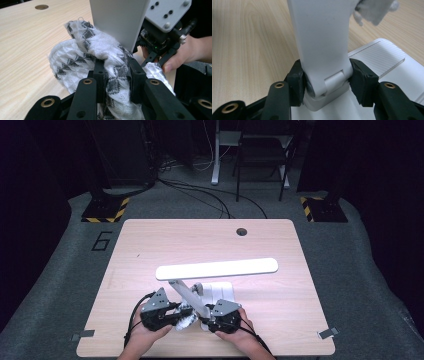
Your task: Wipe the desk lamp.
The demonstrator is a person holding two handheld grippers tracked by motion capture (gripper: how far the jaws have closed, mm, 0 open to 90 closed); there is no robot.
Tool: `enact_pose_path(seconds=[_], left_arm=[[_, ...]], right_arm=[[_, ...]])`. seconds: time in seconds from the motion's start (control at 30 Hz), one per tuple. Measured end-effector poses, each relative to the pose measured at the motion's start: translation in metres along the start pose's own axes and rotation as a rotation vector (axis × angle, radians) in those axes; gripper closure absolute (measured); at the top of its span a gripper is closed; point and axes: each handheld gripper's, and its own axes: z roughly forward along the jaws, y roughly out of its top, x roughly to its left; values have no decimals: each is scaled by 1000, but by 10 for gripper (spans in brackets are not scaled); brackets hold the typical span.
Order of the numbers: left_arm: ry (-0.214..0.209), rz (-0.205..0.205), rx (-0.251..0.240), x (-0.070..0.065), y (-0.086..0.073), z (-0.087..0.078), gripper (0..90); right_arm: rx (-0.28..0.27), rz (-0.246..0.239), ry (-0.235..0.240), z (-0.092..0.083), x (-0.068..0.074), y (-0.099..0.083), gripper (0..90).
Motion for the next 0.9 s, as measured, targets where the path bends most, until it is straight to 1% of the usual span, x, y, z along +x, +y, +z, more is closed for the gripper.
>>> enact_pose_path(seconds=[0.03,0.07,0.13,0.2,0.3,0.37,0.47,0.6,0.67,0.7,0.77,0.8,0.87,0.9], left_arm=[[0,15,5,1,-1,1,732],[-4,5,7,1,-3,3,732],[-6,5,14,1,-6,8,732],[-13,7,33,2,-8,11,732],[-12,6,45,3,-9,14,732],[-7,1,37,3,-10,17,732],[-18,-4,45,4,-11,18,732],[-14,-13,38,4,-12,18,732],[-11,-9,36,4,-12,17,732],[-13,-7,40,4,-12,17,732],[-16,-9,43,5,-12,17,732],[-10,-7,41,5,-12,17,732],[-2,-8,37,5,-13,17,730],[-3,-7,44,5,-13,17,729]], right_arm=[[1,1,0,0,0,0,499],[0,0,0,0,0,0,499],[1,0,-1,0,0,0,499],[0,1,-1,0,0,0,499],[0,1,-1,0,0,0,499],[-1,0,-1,0,0,0,499],[-1,0,-1,0,0,0,499],[-2,0,-3,0,0,0,499],[-1,-1,-5,0,0,0,499],[-3,-10,-4,0,0,0,499],[-4,-9,-4,0,0,0,498],[-3,2,0,0,0,0,497],[4,0,2,0,0,0,494],[6,5,4,-1,-1,1,488]])
